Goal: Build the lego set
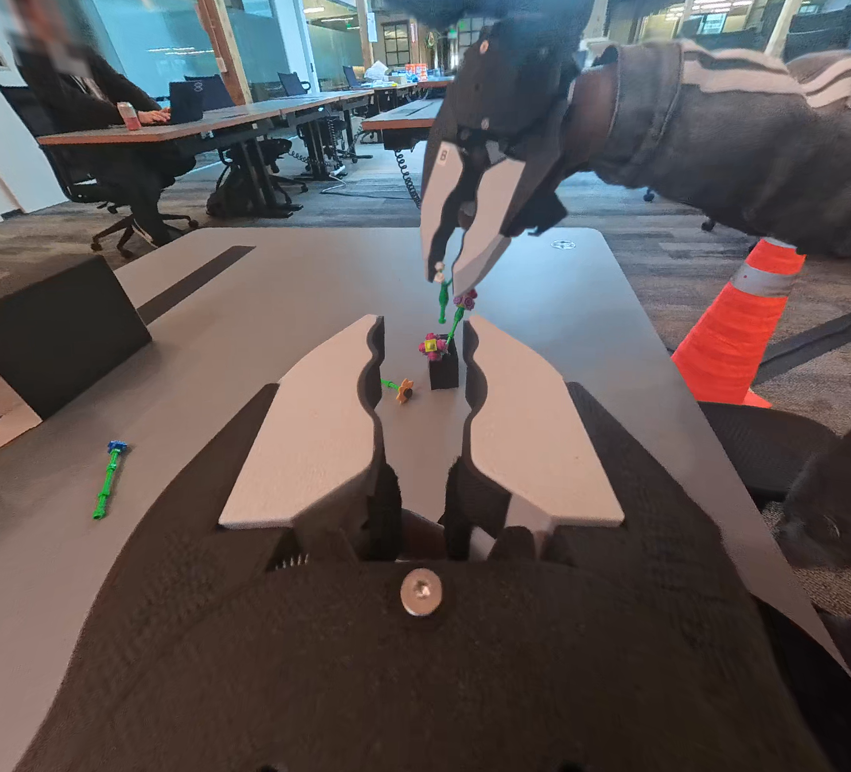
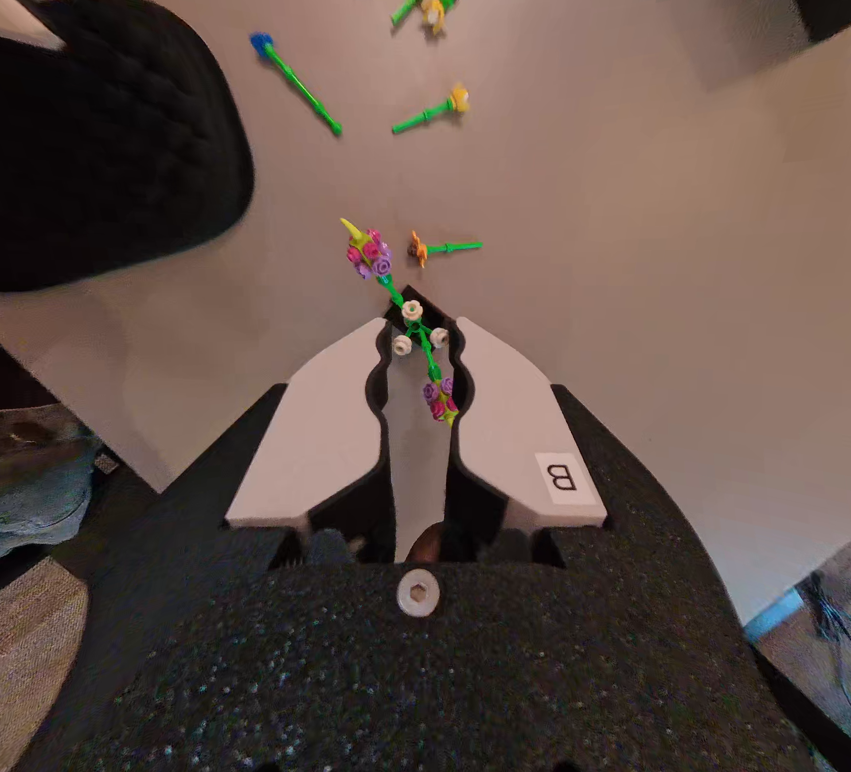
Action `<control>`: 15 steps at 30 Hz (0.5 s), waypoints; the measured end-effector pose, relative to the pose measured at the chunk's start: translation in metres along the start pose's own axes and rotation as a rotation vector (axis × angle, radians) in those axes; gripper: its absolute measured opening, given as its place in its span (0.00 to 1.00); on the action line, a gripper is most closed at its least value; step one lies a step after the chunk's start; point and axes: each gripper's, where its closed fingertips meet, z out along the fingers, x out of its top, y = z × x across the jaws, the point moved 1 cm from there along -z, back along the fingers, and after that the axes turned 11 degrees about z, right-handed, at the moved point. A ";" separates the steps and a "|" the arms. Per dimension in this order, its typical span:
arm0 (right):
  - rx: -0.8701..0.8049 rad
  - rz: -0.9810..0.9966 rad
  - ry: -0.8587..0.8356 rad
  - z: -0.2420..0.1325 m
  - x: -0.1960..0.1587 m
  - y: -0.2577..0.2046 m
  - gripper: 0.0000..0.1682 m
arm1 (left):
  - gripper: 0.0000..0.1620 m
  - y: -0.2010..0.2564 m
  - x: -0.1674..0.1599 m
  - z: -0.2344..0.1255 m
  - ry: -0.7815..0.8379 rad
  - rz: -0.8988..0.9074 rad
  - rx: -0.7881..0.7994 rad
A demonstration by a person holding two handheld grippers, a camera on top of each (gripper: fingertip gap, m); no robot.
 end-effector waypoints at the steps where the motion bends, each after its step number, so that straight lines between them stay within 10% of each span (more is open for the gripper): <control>1: -0.020 0.010 -0.022 0.005 -0.003 0.002 0.14 | 0.20 0.001 0.000 0.000 0.001 -0.004 -0.005; 15: -0.069 0.075 -0.123 0.037 -0.019 0.012 0.14 | 0.20 0.001 -0.006 0.002 -0.016 -0.005 -0.007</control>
